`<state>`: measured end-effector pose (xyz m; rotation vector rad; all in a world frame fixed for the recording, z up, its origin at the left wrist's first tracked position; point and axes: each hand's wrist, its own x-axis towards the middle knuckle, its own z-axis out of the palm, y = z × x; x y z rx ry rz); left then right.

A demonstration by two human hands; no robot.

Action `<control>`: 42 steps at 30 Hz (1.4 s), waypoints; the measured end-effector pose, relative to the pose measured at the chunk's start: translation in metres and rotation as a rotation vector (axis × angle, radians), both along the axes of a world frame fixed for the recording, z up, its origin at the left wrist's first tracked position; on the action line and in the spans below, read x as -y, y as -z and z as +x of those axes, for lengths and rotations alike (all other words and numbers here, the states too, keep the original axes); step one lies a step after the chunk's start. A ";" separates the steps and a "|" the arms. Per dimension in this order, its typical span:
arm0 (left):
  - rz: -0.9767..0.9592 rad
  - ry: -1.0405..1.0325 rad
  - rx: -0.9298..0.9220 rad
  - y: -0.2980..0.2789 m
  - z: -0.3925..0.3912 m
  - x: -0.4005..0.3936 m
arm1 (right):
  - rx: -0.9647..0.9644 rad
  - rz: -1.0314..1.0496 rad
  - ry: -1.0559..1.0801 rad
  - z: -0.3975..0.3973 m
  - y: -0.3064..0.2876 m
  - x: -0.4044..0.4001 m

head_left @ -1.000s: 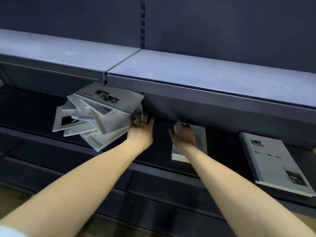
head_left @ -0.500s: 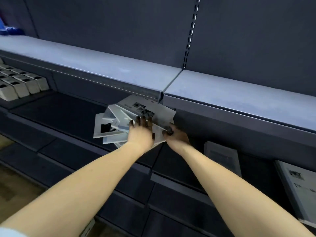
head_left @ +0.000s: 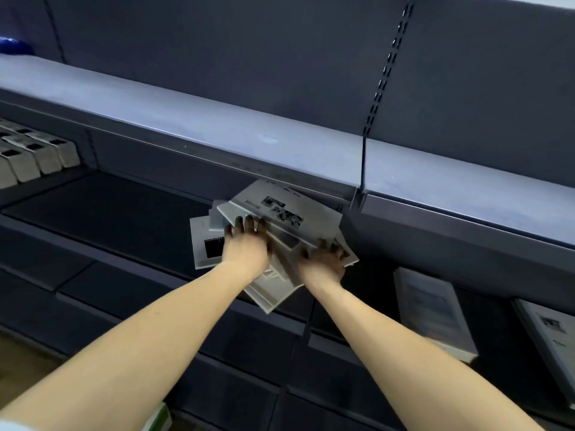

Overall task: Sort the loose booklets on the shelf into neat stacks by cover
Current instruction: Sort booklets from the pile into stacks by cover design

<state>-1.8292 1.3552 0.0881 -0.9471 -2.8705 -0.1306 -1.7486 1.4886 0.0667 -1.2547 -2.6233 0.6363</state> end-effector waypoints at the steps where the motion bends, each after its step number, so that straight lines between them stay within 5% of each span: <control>1: 0.010 0.006 0.008 0.002 -0.005 0.002 | -0.037 0.015 0.011 0.000 0.002 0.008; 6: 0.091 0.026 0.009 0.010 -0.021 0.006 | -0.243 0.220 -0.105 0.010 0.013 0.055; 12: 0.098 0.007 0.029 0.015 -0.033 0.013 | -0.472 0.199 -0.189 -0.008 0.005 0.048; 16: 0.095 -0.045 0.101 0.012 -0.041 0.024 | -0.206 0.072 -0.108 -0.028 -0.007 0.013; 20: 0.081 -0.049 0.139 0.010 -0.044 0.037 | 0.017 -0.022 -0.240 -0.041 -0.001 -0.010; 27: 0.070 -0.068 0.123 0.007 -0.047 0.031 | -0.100 0.304 -0.039 -0.030 -0.011 0.020; 33: 0.081 -0.089 0.134 0.007 -0.041 0.028 | -0.060 -0.109 -0.064 -0.031 -0.011 -0.018; 42: 0.031 -0.117 0.127 0.007 -0.041 0.025 | -0.123 -0.210 0.045 -0.018 -0.018 -0.028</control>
